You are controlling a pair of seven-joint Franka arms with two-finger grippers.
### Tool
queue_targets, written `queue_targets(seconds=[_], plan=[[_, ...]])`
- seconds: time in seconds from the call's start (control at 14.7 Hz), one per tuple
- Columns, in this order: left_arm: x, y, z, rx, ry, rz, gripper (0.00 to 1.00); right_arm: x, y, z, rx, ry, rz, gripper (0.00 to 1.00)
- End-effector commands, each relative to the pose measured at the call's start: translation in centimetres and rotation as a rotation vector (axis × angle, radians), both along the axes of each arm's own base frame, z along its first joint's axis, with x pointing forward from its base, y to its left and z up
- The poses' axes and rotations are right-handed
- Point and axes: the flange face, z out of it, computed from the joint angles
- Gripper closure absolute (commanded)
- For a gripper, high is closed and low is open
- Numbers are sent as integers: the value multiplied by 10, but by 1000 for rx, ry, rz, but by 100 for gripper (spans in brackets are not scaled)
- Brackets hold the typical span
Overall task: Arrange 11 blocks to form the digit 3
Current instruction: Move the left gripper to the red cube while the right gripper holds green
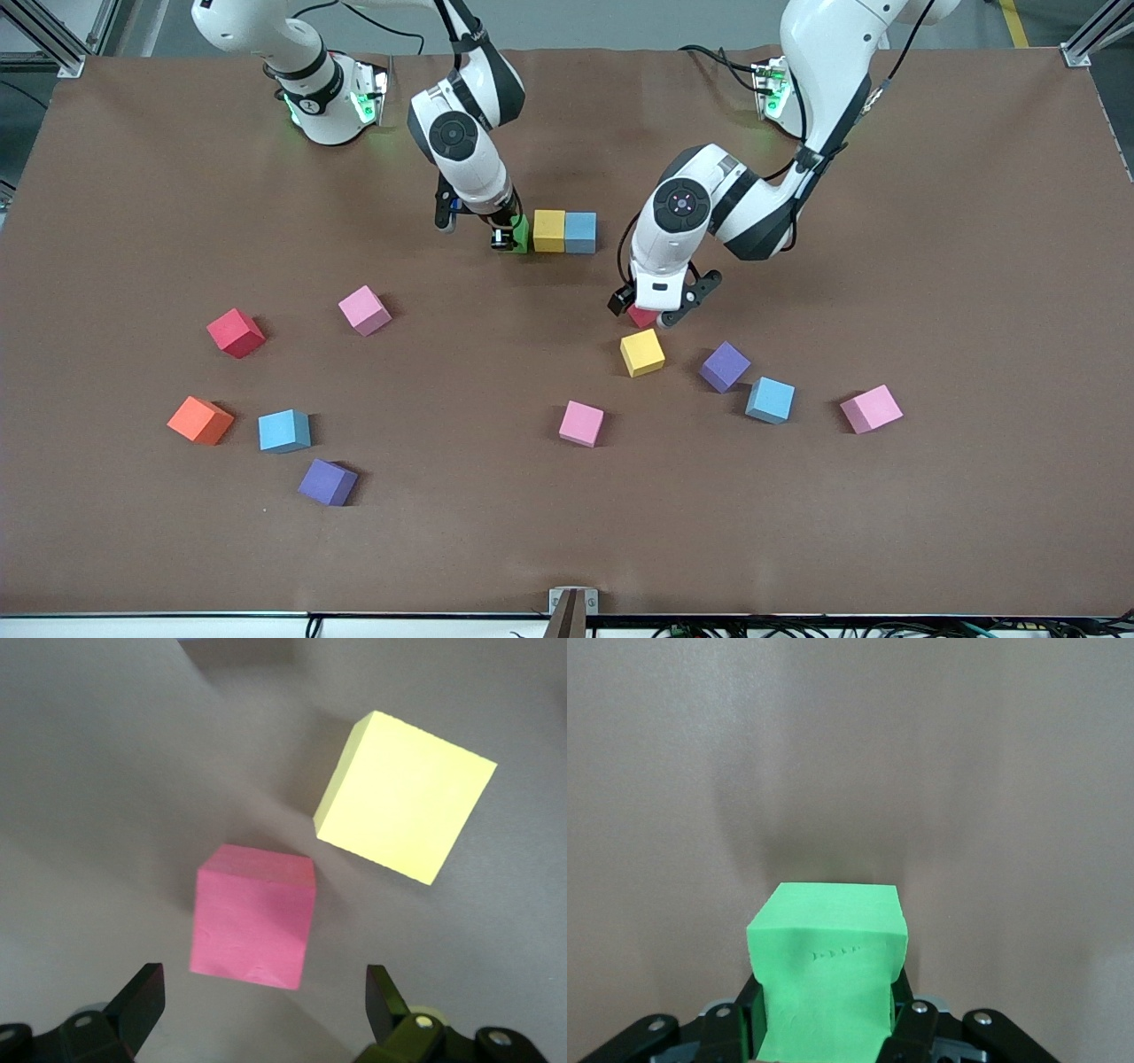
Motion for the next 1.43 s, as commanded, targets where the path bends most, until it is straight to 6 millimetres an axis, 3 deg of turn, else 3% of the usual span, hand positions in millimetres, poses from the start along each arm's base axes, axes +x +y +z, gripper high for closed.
queue_targets(seconds=[0.0,0.41,0.82,1.23,1.36], plan=[[7,5,5,23,12,-59,0,-4,3,2,15,-4,-21,71],[5,7,-22,26,49,-115,0,-8,9,3,23,-19,-12,71],[3,5,-25,26,51,-129,0,-8,9,3,23,-21,-11,70],[2,3,-30,26,54,-139,0,-7,9,1,19,-21,-12,62],[3,2,-35,23,50,-140,0,-6,9,1,21,-22,-12,55]])
